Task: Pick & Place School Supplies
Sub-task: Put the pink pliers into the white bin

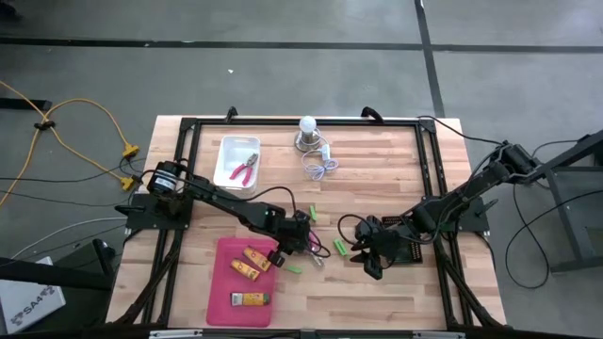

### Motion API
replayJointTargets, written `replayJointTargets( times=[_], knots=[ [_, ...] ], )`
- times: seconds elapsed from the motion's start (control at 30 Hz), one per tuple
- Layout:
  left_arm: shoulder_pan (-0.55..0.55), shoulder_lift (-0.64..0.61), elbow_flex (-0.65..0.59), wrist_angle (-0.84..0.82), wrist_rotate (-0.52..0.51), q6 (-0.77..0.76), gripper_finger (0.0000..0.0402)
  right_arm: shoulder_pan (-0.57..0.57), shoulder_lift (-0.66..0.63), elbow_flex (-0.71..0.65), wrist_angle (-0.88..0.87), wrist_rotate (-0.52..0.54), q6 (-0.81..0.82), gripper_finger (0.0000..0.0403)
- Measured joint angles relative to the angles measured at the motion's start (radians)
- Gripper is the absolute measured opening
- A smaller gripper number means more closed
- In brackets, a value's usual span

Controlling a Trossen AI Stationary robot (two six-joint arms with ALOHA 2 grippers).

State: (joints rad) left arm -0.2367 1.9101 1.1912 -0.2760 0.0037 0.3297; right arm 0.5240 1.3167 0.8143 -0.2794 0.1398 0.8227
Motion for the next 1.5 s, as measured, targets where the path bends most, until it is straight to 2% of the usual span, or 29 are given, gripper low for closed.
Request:
replayJointTargets(
  times=[0.37,0.73,1.17,1.3,1.5],
  knots=[
    [-0.017,0.0,0.0,-0.001,-0.007,-0.007,0.0046,0.0,0.0,0.0,0.0,-0.002,0.0,0.0155],
    [-0.022,-0.014,-0.004,0.015,-0.008,-0.031,0.0042,0.022,0.0,0.0,-0.001,-0.001,0.0,0.0155],
    [-0.021,-0.12,-0.003,0.012,-0.023,-0.072,0.0041,0.06,0.0,0.0,0.0,0.062,0.004,0.0155],
    [0.013,-0.16,-0.001,-0.056,-0.097,-0.181,0.0041,0.059,0.0,0.0,0.001,0.063,0.012,0.0155],
    [0.127,-0.215,-0.001,-0.228,-0.115,-0.446,0.0041,0.06,0.0,0.0,0.008,0.063,0.014,0.0155]
  ],
)
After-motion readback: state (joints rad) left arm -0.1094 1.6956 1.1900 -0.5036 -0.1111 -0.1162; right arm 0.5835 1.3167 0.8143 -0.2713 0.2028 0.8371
